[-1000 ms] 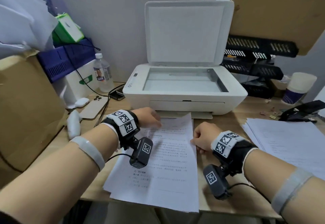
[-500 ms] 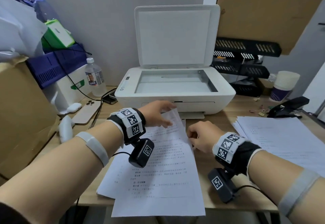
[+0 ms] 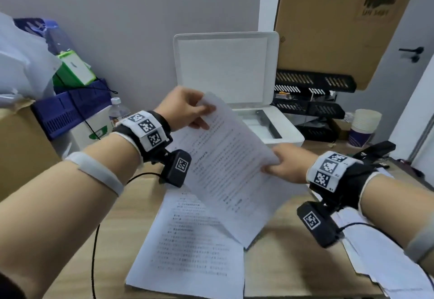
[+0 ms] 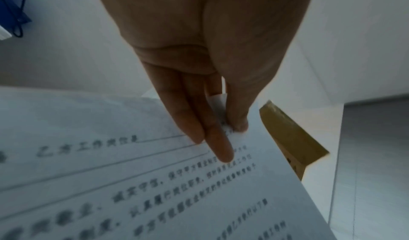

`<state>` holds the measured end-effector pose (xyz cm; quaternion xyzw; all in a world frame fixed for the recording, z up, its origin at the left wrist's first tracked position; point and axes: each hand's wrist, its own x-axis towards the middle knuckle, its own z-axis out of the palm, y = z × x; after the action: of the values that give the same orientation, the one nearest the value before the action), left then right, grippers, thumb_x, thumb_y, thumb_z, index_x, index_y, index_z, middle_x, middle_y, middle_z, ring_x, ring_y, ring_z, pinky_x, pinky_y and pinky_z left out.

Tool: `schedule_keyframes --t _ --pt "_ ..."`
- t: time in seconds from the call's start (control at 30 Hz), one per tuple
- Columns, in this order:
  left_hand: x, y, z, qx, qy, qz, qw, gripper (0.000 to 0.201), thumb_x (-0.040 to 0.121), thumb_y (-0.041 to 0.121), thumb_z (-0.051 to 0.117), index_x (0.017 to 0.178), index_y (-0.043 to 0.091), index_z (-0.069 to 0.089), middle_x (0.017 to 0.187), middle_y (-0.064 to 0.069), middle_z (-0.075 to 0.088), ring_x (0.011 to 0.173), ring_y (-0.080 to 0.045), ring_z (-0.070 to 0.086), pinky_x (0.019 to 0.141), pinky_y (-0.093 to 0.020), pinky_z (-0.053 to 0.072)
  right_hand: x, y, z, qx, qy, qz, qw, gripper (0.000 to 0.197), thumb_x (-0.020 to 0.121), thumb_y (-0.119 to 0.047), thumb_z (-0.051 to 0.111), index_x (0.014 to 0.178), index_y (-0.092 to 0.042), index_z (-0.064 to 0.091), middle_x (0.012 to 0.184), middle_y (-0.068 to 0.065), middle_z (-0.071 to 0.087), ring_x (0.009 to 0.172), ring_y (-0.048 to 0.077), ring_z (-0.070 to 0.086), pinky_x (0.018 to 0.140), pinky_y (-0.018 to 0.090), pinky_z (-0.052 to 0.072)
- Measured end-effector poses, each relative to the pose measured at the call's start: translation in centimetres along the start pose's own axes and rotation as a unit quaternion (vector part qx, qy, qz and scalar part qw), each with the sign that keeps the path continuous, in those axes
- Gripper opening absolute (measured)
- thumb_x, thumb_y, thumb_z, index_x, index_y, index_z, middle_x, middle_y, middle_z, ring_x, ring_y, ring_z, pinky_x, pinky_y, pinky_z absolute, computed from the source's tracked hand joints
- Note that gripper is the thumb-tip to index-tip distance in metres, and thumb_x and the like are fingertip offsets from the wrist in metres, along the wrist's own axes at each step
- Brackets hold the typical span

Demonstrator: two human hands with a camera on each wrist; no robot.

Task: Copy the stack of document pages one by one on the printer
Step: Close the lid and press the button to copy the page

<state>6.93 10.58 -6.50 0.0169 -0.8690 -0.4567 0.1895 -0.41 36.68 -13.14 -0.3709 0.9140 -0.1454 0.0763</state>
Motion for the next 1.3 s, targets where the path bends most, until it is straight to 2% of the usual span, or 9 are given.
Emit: schedule_keyframes --t 0.13,0.27,0.4,0.5,0.6,0.73,0.9,1.13,1.3 --pt "2.0 1.7 -3.8 -0.109 0.09 0.061 0.988 0.021 0.091 0.012 0.069 0.102 -0.006 0.069 0.091 -0.013 0.074 0.078 -0.018 0.074 0.076 -0.033 0.061 2.0 -1.0 -7.7 -0.024 0.169 0.007 0.985 0.025 0.093 -0.017 0.05 0.075 -0.025 0.066 0.078 0.003 0.065 0.081 0.029 0.062 0.069 0.038 0.047" --pt "3.6 2.4 -6.6 -0.199 0.149 0.118 0.961 0.006 0.085 0.009 0.075 0.089 0.011 0.071 0.09 -0.013 0.069 0.088 -0.023 0.064 0.093 -0.038 0.055 3.9 -2.3 -13.6 -0.016 0.365 -0.024 0.93 0.026 0.091 -0.023 0.051 0.103 -0.03 0.072 0.098 0.002 0.071 0.092 0.03 0.062 0.079 0.038 0.052" --pt "4.2 0.6 -7.2 -0.152 0.171 0.118 0.966 0.012 0.082 0.016 0.079 0.092 0.011 0.074 0.088 -0.008 0.072 0.079 -0.013 0.064 0.086 -0.03 0.054 6.3 -2.5 -14.0 -0.04 0.428 -0.041 0.902 0.032 0.091 -0.021 0.051 0.113 -0.034 0.071 0.11 0.003 0.061 0.108 0.027 0.052 0.096 0.047 0.04" --pt "3.6 -2.1 -6.4 -0.054 0.151 0.074 0.984 0.016 0.084 0.018 0.077 0.098 0.01 0.074 0.093 0.001 0.075 0.08 -0.004 0.068 0.078 -0.019 0.052 8.3 -0.9 -10.7 -0.061 0.405 -0.026 0.912 0.029 0.094 -0.022 0.052 0.113 -0.035 0.071 0.103 0.002 0.056 0.103 0.024 0.048 0.091 0.043 0.037" --pt "2.9 -5.3 -4.9 0.039 0.097 -0.005 0.995 0.007 0.085 0.024 0.076 0.092 0.022 0.076 0.085 0.005 0.075 0.077 -0.015 0.067 0.074 -0.028 0.054 10.0 1.8 -6.5 -0.04 0.343 -0.017 0.938 0.028 0.094 -0.022 0.054 0.112 -0.034 0.073 0.102 0.002 0.058 0.106 0.027 0.052 0.094 0.043 0.043" --pt "2.6 -7.8 -3.4 0.149 0.014 -0.051 0.987 0.007 0.088 0.027 0.072 0.093 0.027 0.077 0.094 0.008 0.074 0.088 -0.009 0.067 0.09 -0.03 0.051 11.3 4.5 -2.3 -0.017 0.24 -0.005 0.971 0.028 0.094 -0.024 0.057 0.115 -0.032 0.072 0.121 0.005 0.065 0.113 0.026 0.058 0.099 0.036 0.045" --pt "2.6 -8.3 -2.5 0.22 -0.082 -0.099 0.967 0.024 0.092 0.033 0.066 0.114 0.025 0.073 0.115 0.004 0.069 0.104 -0.012 0.064 0.087 -0.022 0.043 10.9 5.5 0.4 -0.031 0.12 0.004 0.992 0.041 0.097 -0.053 0.046 0.129 -0.034 0.062 0.141 -0.005 0.054 0.134 0.014 0.044 0.112 0.033 0.031" --pt "3.2 -9.0 -1.9 0.289 -0.089 -0.121 0.946 0.021 0.092 0.037 0.062 0.109 0.03 0.073 0.104 0.011 0.068 0.098 -0.011 0.062 0.082 -0.023 0.043 10.0 5.6 1.3 -0.026 0.137 0.006 0.99 0.044 0.098 -0.055 0.038 0.135 -0.036 0.056 0.144 -0.009 0.05 0.135 0.012 0.042 0.111 0.033 0.031" --pt "3.4 -8.9 -1.7 0.285 -0.07 -0.139 0.946 0.018 0.09 0.031 0.063 0.098 0.025 0.078 0.089 0.012 0.073 0.081 -0.002 0.063 0.07 -0.021 0.045 9.4 5.3 1.3 -0.032 0.138 0.001 0.99 0.043 0.1 -0.052 0.038 0.136 -0.036 0.054 0.144 -0.01 0.05 0.133 0.012 0.044 0.107 0.03 0.031"
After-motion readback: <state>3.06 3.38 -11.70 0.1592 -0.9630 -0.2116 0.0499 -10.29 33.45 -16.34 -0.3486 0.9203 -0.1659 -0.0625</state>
